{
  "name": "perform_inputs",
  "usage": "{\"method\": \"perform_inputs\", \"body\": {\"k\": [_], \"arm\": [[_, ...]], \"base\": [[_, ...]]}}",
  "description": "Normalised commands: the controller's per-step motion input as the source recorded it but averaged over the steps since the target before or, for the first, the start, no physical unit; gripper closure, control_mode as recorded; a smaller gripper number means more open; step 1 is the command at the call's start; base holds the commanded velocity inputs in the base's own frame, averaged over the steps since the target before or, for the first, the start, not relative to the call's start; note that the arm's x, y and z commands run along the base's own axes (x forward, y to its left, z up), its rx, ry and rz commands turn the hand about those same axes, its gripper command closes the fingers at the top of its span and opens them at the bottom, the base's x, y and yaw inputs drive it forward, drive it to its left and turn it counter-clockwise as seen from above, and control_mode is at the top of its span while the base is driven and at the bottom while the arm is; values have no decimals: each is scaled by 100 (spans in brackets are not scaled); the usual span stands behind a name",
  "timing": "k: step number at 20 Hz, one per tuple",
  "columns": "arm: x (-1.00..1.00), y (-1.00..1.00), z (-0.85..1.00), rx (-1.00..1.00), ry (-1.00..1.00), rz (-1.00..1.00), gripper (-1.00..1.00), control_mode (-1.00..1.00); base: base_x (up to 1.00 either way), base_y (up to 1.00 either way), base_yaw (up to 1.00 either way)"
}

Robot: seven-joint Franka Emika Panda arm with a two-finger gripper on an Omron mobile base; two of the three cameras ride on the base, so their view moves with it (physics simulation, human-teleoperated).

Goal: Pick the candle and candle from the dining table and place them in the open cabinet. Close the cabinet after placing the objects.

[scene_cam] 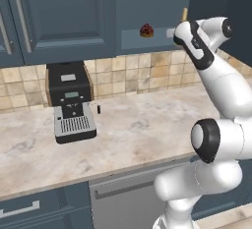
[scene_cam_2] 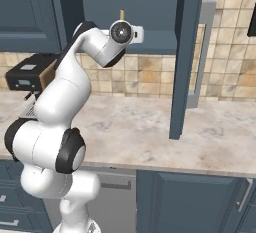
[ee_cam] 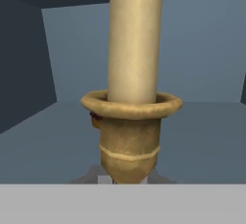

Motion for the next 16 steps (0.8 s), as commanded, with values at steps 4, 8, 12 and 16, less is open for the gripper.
{"method": "perform_inputs", "body": {"k": [4, 8, 12, 16], "arm": [[17, -7, -13, -1, 0, 0, 100, -100], [11, -16, 0, -3, 0, 0, 100, -100], [19, -23, 0, -1, 0, 0, 100, -100], [28, -26, 0, 0, 0, 0, 100, -100]], "base": [[0, 0, 0], [0, 0, 0], [0, 0, 0], [0, 0, 0]]}}
